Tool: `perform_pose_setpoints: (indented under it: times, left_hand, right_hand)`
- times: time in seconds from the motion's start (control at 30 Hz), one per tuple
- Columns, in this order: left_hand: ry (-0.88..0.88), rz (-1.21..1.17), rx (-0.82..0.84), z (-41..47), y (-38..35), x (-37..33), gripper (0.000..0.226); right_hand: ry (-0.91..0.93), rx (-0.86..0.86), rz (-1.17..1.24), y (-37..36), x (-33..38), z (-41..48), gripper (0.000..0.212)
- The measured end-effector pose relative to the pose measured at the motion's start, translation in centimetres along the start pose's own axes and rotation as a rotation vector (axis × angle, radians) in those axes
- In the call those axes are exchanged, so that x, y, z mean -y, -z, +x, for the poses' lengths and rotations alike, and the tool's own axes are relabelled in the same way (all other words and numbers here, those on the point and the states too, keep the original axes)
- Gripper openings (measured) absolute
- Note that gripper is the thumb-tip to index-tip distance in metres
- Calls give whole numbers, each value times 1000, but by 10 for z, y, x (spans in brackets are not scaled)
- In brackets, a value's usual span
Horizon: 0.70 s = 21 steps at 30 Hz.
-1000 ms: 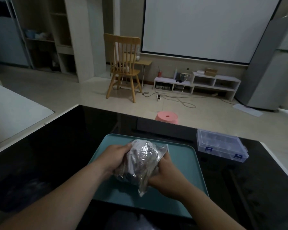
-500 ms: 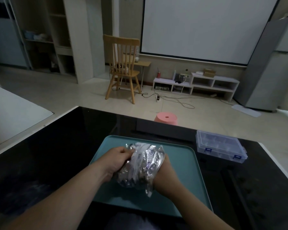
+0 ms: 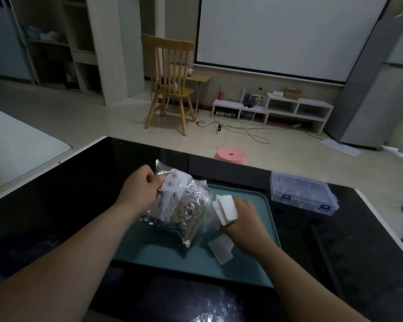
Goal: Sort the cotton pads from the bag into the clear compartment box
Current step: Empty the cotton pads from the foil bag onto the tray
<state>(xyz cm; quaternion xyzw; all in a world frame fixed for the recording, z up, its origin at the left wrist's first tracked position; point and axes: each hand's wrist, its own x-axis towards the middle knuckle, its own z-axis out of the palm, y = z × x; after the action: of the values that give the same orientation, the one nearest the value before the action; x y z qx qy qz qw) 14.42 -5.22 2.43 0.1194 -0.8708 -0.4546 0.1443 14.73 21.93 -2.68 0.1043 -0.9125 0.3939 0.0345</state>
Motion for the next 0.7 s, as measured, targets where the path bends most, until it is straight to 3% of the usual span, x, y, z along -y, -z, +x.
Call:
perform_pose_setpoints:
  times: [0.07, 0.23, 0.37, 0.47, 0.6, 0.7]
  left_hand:
    - [-56, 39, -54, 2, 1, -5, 33]
    - [-27, 82, -70, 2, -5, -1, 32]
    - [58, 11, -107, 12, -3, 12, 35]
    - [93, -52, -130, 17, 7, 16, 33]
    - [107, -136, -117, 17, 8, 15, 32]
    - [89, -205, -49, 12, -4, 7, 35]
  right_hand:
    - [-40, 95, -98, 1, -3, -3, 48]
    - [-31, 249, -241, 4, 7, -4, 118]
    - [-35, 340, -218, 15, 15, -5, 131]
    - [-28, 330, -202, 22, 15, -3, 114]
    - [108, 27, -196, 12, 22, 4, 44]
    - [180, -23, -131, -3, 36, 5, 37]
